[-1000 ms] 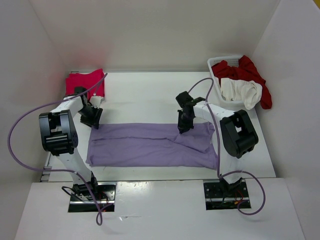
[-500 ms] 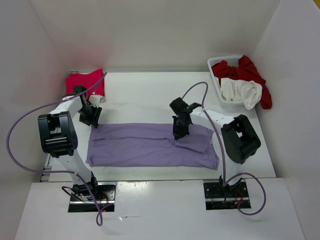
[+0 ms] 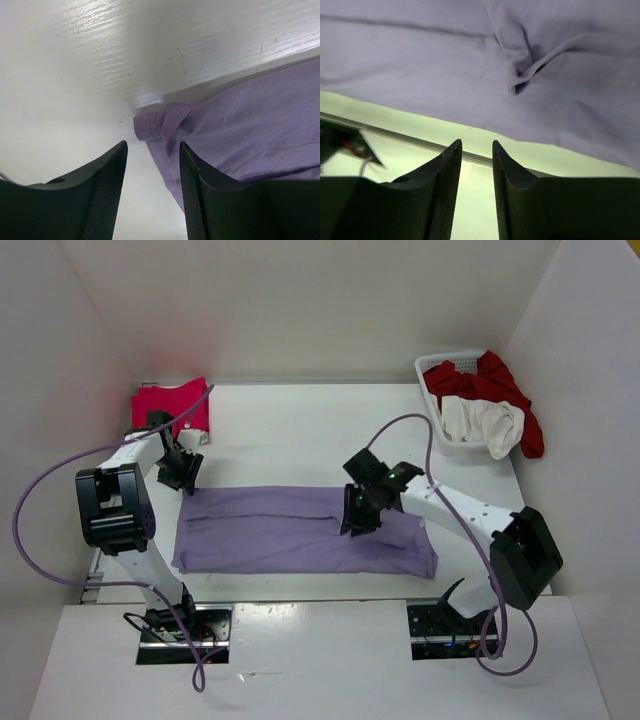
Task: Fold and stack the t-shirts
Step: Fold the other side of the tshirt into a rectangle
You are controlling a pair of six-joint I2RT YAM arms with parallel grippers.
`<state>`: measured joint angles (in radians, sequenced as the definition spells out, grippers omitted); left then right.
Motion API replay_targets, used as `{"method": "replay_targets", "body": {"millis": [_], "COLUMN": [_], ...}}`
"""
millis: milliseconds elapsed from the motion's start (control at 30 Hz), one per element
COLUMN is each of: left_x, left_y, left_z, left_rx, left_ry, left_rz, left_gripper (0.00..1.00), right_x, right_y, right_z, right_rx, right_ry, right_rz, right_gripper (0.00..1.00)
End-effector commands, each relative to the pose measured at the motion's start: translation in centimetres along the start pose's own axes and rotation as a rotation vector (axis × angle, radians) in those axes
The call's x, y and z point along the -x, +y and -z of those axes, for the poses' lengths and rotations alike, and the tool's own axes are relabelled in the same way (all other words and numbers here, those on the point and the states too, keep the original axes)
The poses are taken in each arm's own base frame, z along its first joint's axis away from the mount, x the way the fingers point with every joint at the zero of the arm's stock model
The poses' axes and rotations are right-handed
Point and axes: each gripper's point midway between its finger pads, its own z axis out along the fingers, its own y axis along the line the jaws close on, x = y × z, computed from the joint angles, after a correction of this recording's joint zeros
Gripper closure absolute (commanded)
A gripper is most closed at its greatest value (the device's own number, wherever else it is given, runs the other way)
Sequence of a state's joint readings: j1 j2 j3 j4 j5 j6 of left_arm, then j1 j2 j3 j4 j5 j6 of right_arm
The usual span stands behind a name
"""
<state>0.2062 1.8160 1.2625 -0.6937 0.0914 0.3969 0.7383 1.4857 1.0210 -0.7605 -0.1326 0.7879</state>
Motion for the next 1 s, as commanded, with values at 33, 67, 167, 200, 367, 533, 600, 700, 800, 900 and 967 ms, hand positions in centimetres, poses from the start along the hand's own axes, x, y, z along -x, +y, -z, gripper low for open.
{"method": "replay_targets", "body": {"millis": [33,67,167,200,367,533,600,700,800,900,967], "left_x": [0.8,1.0,1.1,1.1,1.0,0.6,0.5,0.8,0.8,0.6,0.6], "left_y": [0.3,0.4,0.4,0.4,0.5,0.3,0.3,0.6,0.6,0.6,0.6], "left_z": [1.5,1.7,2.0,2.0,2.5,2.4,2.2,2.4,2.4,2.0,2.0], "left_rx": [0.023,0.027,0.032,0.032,0.047,0.047,0.043,0.055,0.055,0.050,0.050], "left_ry": [-0.045,-0.053,-0.061,-0.061,-0.067,-0.067,-0.059,-0.062,-0.062,-0.053,-0.053], "left_rz": [-0.027,-0.028,-0.029,-0.029,-0.030,-0.030,-0.029,-0.039,-0.039,-0.038,-0.038], "left_gripper": [0.46,0.46,0.46,0.46,0.44,0.44,0.44,0.44,0.44,0.44,0.44], "right_x": [6.6,7.7,10.5,10.7,10.3,7.4,6.4,5.3,3.4,1.2,-0.2], "right_y": [-3.9,-5.3,-7.3,-7.3,-8.6,-9.5,-9.7,-9.2,-8.1,-6.9,-6.9], "right_z": [2.8,1.9,-0.2,-0.8,-3.4,-4.5,-3.9,-2.4,-2.1,-2.0,-2.1], "right_rx": [-0.059,-0.094,-0.164,-0.174,-0.228,-0.216,-0.207,-0.185,-0.125,-0.117,-0.138], "right_ry": [-0.160,-0.162,-0.161,-0.145,-0.079,-0.001,0.010,-0.004,0.035,0.074,0.109], "right_rz": [-0.086,-0.102,-0.101,-0.089,-0.066,-0.075,-0.076,-0.100,-0.110,-0.089,-0.086], "right_gripper": [0.63,0.67,0.79,0.83,0.99,1.00,1.00,1.00,1.00,1.00,1.00]}}
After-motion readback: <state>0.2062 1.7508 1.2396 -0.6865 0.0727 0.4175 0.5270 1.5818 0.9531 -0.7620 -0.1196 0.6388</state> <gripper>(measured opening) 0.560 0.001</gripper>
